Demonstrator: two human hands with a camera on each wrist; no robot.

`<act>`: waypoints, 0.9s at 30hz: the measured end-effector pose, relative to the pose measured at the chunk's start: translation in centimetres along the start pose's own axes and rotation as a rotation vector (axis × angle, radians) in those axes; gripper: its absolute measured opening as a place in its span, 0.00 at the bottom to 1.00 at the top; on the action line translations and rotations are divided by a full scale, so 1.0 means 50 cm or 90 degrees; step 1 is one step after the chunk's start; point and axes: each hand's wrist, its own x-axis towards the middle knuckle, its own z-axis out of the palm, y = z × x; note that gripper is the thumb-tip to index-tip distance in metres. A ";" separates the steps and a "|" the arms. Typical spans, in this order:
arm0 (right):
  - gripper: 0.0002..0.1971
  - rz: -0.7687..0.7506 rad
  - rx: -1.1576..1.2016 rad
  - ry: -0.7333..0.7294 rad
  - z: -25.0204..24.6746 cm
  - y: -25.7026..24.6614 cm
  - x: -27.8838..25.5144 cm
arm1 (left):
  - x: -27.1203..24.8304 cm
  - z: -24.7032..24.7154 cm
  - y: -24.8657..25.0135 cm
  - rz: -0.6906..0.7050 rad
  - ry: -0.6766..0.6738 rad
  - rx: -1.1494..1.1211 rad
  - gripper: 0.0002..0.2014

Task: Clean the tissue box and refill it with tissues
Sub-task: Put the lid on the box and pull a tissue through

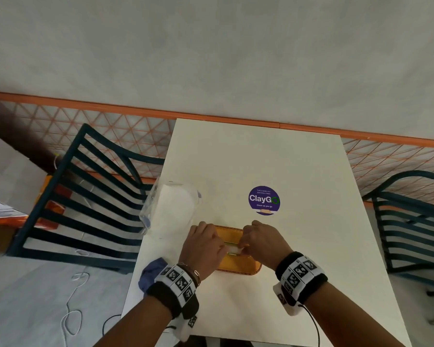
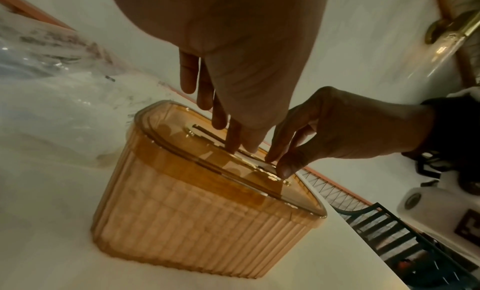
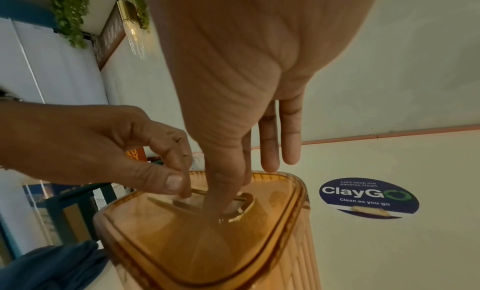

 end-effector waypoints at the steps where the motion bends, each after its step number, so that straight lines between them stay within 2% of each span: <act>1: 0.07 0.002 0.004 0.006 0.003 0.000 0.000 | 0.003 -0.005 0.004 0.006 -0.025 0.028 0.23; 4: 0.09 0.014 0.034 0.021 0.014 -0.005 -0.006 | 0.001 -0.010 0.012 -0.005 -0.067 0.097 0.22; 7: 0.10 0.028 0.073 0.027 0.028 -0.017 -0.017 | -0.014 -0.002 0.019 -0.041 -0.081 0.107 0.21; 11: 0.11 0.083 0.104 0.036 0.052 -0.035 -0.026 | -0.025 0.005 0.026 -0.107 -0.091 0.088 0.28; 14: 0.20 0.096 0.116 0.016 0.053 -0.049 -0.024 | -0.025 0.006 0.025 -0.141 -0.087 0.061 0.32; 20: 0.18 0.087 0.144 -0.016 0.052 -0.062 -0.022 | -0.007 0.009 0.017 -0.185 -0.111 -0.014 0.29; 27: 0.20 0.088 0.189 -0.011 0.055 -0.066 -0.021 | 0.013 0.006 0.018 -0.177 -0.140 -0.044 0.22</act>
